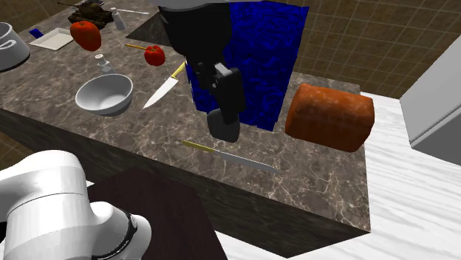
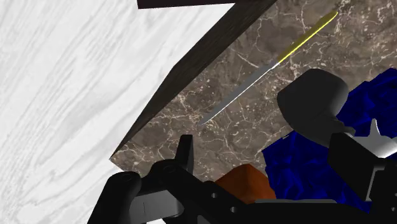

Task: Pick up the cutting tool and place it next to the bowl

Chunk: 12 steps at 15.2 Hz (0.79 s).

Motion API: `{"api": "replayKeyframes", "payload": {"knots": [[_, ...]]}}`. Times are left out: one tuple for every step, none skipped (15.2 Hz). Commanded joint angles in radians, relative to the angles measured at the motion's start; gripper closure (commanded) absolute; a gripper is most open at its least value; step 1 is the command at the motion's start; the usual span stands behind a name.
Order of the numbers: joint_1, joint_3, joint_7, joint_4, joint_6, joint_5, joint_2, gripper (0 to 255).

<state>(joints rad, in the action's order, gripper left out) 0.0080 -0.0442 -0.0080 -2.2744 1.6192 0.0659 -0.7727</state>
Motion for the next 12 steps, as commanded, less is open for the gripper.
{"api": "replayKeyframes", "payload": {"knots": [[0.0, 0.0, 0.0, 0.0, 0.0, 0.0, 0.0, 0], [-0.01, 0.014, 0.043, -0.036, 0.029, -0.005, -0.005, 0], [-0.021, 0.028, 0.085, -0.071, 0.058, -0.011, -0.008, 0], [-0.031, 0.042, 0.127, -0.105, 0.088, -0.017, -0.009, 0], [-0.04, 0.056, 0.17, -0.137, 0.118, -0.023, -0.009, 0], [-0.05, 0.071, 0.212, -0.168, 0.148, -0.03, -0.007, 0], [-0.06, 0.086, 0.255, -0.197, 0.179, -0.037, -0.003, 0], [-0.069, 0.102, 0.297, -0.225, 0.21, -0.044, 0.003, 0], [-0.077, 0.117, 0.34, -0.252, 0.241, -0.051, 0.01, 0], [-0.086, 0.133, 0.383, -0.277, 0.273, -0.058, 0.02, 0], [-0.095, 0.15, 0.426, -0.3, 0.306, -0.065, 0.032, 0], [-0.103, 0.166, 0.47, -0.322, 0.339, -0.072, 0.046, 0]]}}
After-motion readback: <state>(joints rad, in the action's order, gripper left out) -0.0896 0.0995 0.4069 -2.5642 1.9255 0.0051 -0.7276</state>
